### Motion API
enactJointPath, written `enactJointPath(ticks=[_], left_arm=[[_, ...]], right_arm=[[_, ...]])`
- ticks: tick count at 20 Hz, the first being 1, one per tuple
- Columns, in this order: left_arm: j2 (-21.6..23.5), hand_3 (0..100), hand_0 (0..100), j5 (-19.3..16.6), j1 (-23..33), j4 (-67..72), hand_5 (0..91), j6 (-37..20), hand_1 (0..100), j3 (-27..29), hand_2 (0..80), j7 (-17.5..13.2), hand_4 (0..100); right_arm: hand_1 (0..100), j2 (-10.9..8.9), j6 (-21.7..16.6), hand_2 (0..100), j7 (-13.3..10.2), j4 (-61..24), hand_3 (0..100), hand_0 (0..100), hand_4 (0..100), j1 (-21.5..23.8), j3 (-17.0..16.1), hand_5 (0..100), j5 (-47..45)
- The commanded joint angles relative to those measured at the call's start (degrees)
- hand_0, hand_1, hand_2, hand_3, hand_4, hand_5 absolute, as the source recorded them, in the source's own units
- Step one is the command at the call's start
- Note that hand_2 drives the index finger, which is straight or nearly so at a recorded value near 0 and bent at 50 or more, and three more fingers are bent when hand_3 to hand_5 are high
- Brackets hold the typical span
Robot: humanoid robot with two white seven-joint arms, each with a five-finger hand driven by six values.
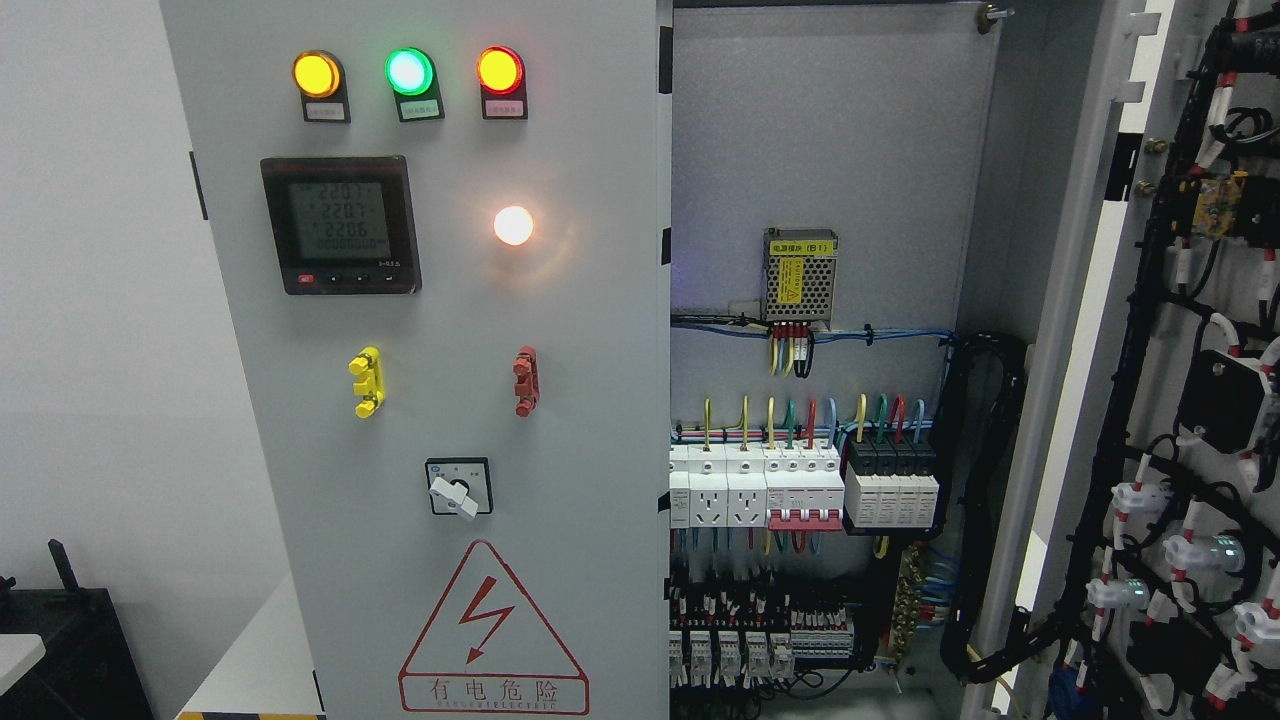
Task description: Open door with both hands
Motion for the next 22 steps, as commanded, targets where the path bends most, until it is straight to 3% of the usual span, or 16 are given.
enactJointPath(ticks=[1,10,16,22], left_arm=[[-0.16,0,0,1.76,-0.01,-0.88,0.0,-0.03,0,0.43,0.0,0.02,4],[-0.16,0,0,1.76,-0.01,-0.88,0.0,-0.03,0,0.43,0.0,0.02,4],[-0.16,0,0,1.76,-0.01,-0.88,0.0,-0.03,0,0.43,0.0,0.02,4],[-0.16,0,0,1.76,-0.01,-0.88,0.0,-0.03,0,0.43,0.0,0.02,4]], right_arm=[[0,-0.33,0.49,0,0.01,-4.25,0,0,0,-7.85,3.32,0,0.12],[0,-0.07,1.19,0,0.01,-4.25,0,0,0,-18.93,2.36,0,0.29],[0,-0.07,5.58,0,-0.08,-3.90,0,0,0,-26.84,1.66,0,-0.06],[0,1.33,12.87,0,-0.08,-3.82,0,0,0,-33.17,0.69,0,-0.41]])
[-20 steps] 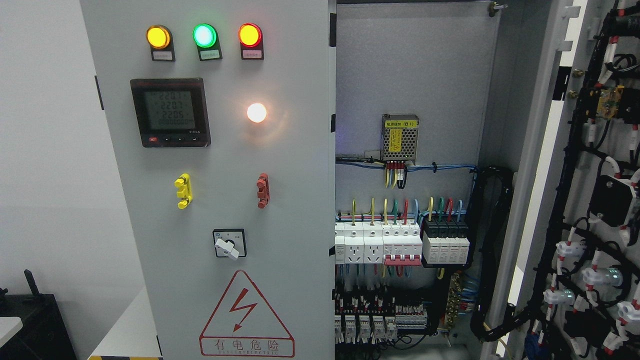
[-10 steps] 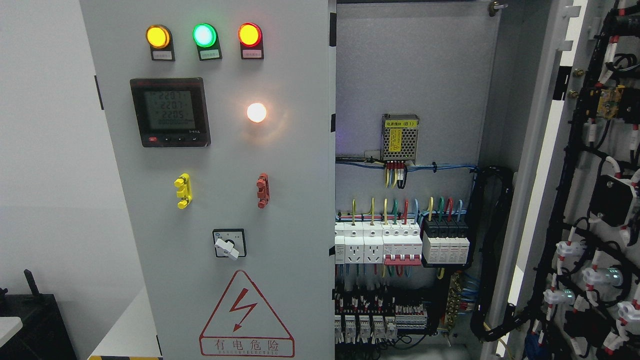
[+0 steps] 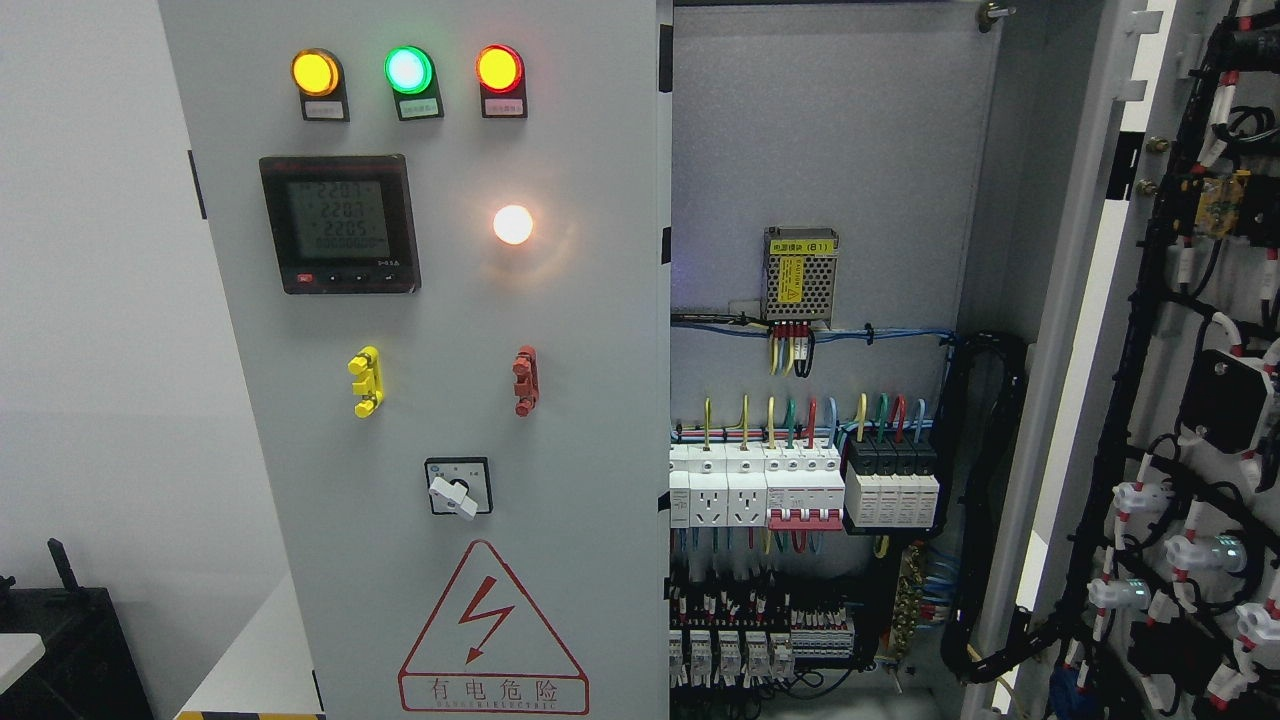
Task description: Open door with both hands
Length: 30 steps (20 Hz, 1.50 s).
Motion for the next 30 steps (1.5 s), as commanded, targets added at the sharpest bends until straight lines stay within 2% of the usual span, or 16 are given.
enactJointPath(ticks=[1,3,7,13,16,18,21,30], left_arm=[[-0.02,0,0,1.76,0.00,-0.88,0.0,-0.02,0,0.51,0.0,0.02,4],[-0.02,0,0,1.76,0.00,-0.88,0.0,-0.02,0,0.51,0.0,0.02,4],[-0.02,0,0,1.76,0.00,-0.88,0.0,-0.02,0,0.51,0.0,0.02,4],[-0.02,0,0,1.76,0.00,-0.88,0.0,-0.02,0,0.51,0.0,0.02,4],[-0.02,0,0,1.76,0.00,-0.88,0.0,-0.02,0,0.51,0.0,0.02,4],[-0.02,0,0,1.76,0.00,-0.88,0.0,-0.02,0,0.51,0.0,0.02,4],[-0.02,0,0,1.76,0.00,-0.88,0.0,-0.02,0,0.51,0.0,0.02,4],[-0.02,0,0,1.76,0.00,-0.88,0.0,-0.02,0,0.51,0.0,0.02,4]], right_arm=[[0,1.23,4.47,0,-0.03,-0.34,0,0,0,-7.73,-1.12,0,-0.46],[0,2.20,7.11,0,0.06,-0.25,0,0,0,-9.84,-1.47,0,-2.48],[0,2.20,9.05,0,0.06,0.19,0,0,0,-13.80,-1.47,0,-3.72],[0,2.47,15.73,0,-0.03,0.80,0,0,0,-20.13,-1.39,0,-3.98],[0,3.87,16.44,0,-0.03,0.80,0,0,0,-22.50,-1.39,0,-3.98],[0,3.96,17.66,0,-0.03,0.89,0,0,0,-24.43,-1.39,0,-3.98],[0,5.89,19.69,0,-0.03,2.03,0,0,0,-26.98,-1.12,0,-3.98],[0,6.51,22.50,0,0.06,6.86,0,0,0,-32.26,-1.12,0,-4.07]])
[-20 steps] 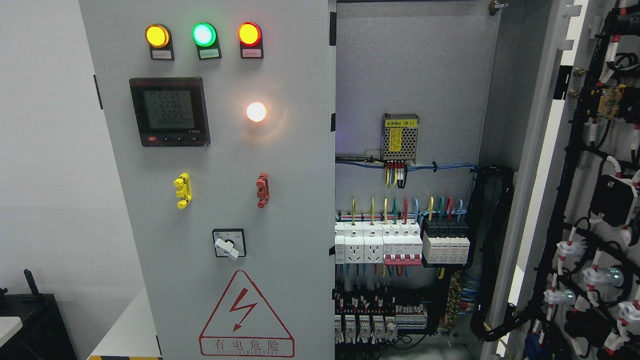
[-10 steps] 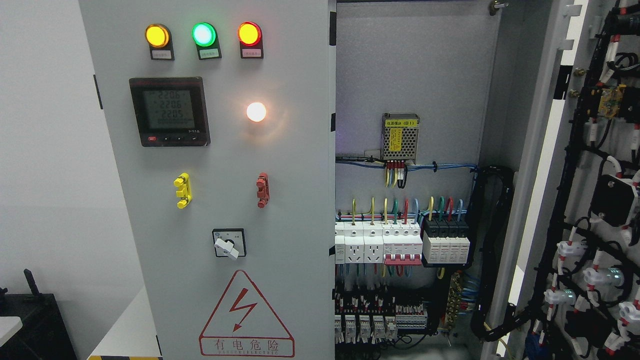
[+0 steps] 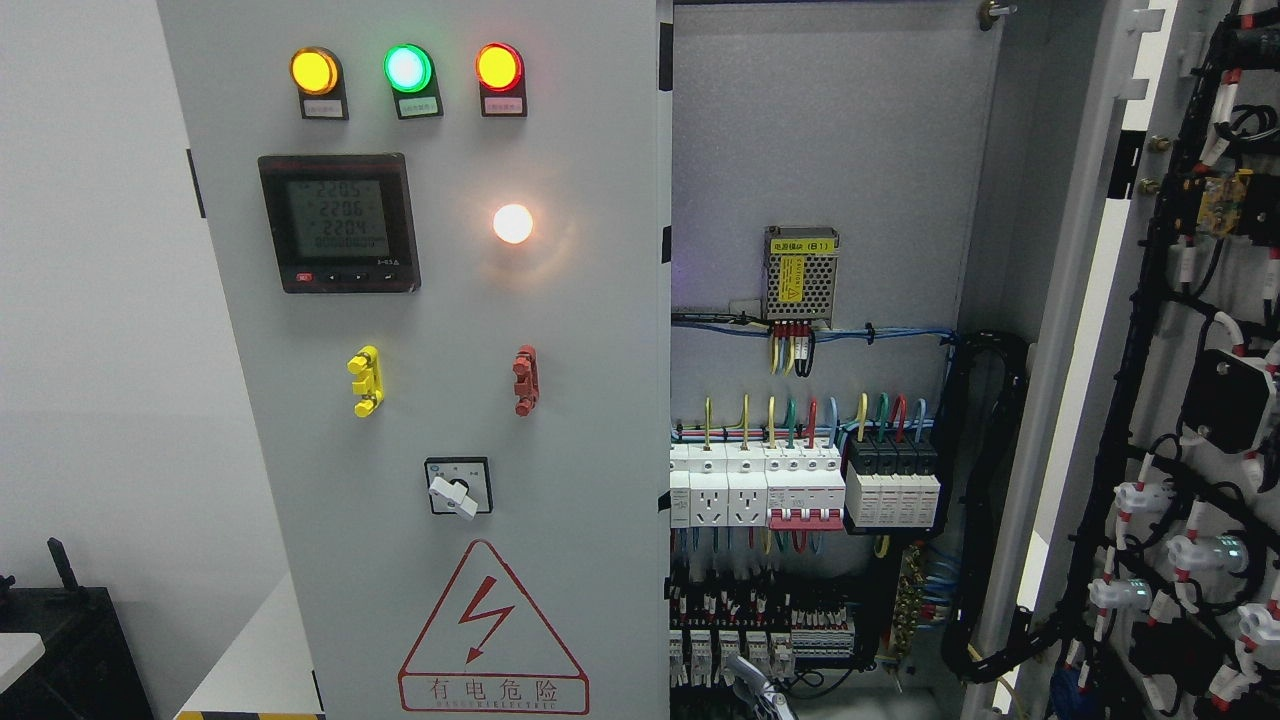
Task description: Open door with both hands
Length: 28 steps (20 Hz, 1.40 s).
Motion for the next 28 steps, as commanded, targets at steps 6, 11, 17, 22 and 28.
enactJointPath(ticks=[6,11,17,22,28], left_arm=[[0.00,0,0,1.76,0.00,-0.88,0.0,-0.01,0,0.53,0.0,0.01,4],[0.00,0,0,1.76,0.00,-0.88,0.0,-0.01,0,0.53,0.0,0.01,4],[0.00,0,0,1.76,0.00,-0.88,0.0,-0.01,0,0.53,0.0,0.01,4],[0.00,0,0,1.76,0.00,-0.88,0.0,-0.01,0,0.53,0.0,0.01,4],[0.00,0,0,1.76,0.00,-0.88,0.0,-0.01,0,0.53,0.0,0.01,4]], right_arm=[[0,3.07,2.69,0,0.07,6.93,0,0,0,-7.21,0.01,0,-0.52],[0,2.72,4.19,0,0.07,10.18,0,0,0,-9.84,0.28,0,-7.21],[0,2.37,3.93,0,0.16,14.31,0,0,0,-13.10,0.28,0,-7.29],[0,2.19,3.66,0,0.16,16.87,0,0,0,-15.65,0.01,0,-7.38],[0,1.23,3.66,0,0.16,17.66,0,0,0,-16.44,0.10,0,-7.99]])
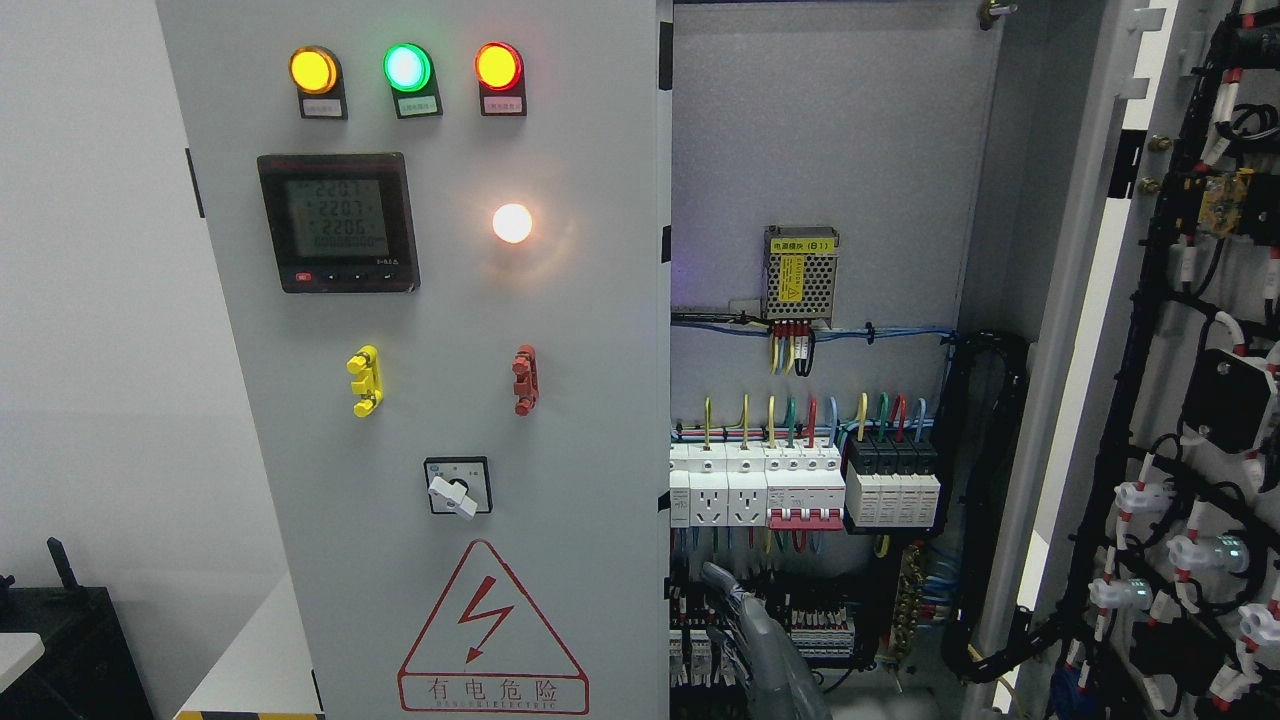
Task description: Open door with both hands
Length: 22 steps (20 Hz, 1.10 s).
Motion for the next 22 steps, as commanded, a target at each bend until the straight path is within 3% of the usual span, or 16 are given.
enactJointPath(ticks=[1,22], left_arm=[[0.00,0,0,1.76,0.00,-0.88,0.0,-0.01,0,0.53,0.0,0.02,4],[0.00,0,0,1.76,0.00,-0.88,0.0,-0.01,0,0.53,0.0,0.02,4]], right_arm=[[0,0.14,0.17,0,0.02,4.21,0,0,0,-1.56,0.14,0,-2.09],[0,-3.64,0.61,0,0.11,6.67,0,0,0,-6.13,2.25,0,-6.58]])
